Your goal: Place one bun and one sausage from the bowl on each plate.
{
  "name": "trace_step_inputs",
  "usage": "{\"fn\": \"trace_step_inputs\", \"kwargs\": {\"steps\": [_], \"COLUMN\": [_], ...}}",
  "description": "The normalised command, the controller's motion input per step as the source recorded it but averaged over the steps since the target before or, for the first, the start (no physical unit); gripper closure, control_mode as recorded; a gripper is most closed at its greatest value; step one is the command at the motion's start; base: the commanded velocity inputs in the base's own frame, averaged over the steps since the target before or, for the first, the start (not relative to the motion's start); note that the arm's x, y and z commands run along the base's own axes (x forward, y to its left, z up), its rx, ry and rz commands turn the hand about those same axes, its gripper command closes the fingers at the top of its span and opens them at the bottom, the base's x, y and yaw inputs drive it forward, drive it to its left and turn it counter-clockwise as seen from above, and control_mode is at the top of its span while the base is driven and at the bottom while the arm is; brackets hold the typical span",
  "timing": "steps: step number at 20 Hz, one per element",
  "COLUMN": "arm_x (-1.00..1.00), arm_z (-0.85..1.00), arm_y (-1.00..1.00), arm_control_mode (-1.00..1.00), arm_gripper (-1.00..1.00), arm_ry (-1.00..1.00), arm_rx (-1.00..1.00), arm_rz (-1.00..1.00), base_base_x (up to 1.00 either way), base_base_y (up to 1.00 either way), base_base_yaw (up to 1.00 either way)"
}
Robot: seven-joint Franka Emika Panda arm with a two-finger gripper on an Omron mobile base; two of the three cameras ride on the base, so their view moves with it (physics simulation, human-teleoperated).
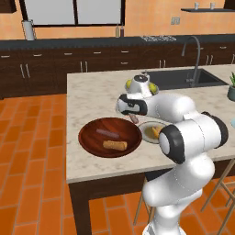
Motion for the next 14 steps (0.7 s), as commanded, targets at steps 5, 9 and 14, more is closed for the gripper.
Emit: {"fn": "trace_step_inputs", "kwargs": {"steps": [5, 9, 14], "arm_x": [0.06, 0.08, 0.03], "arm_z": [-0.13, -0.32, -0.42], "arm_y": [-1.00, -0.86, -0.04], "arm_control_mode": [-1.00, -1.00, -1.00], "arm_gripper": [1.00, 1.00, 1.00], "arm_ry": [0.14, 0.16, 0.06], "arm_rx": [0.01, -0.01, 0.10], "arm_rz": [0.13, 0.11, 0.00], "base_base_x": [0.00, 0.00, 0.00], "base_base_y": [0.00, 0.00, 0.00], "base_base_yaw": [0.00, 0.00, 0.00]}}
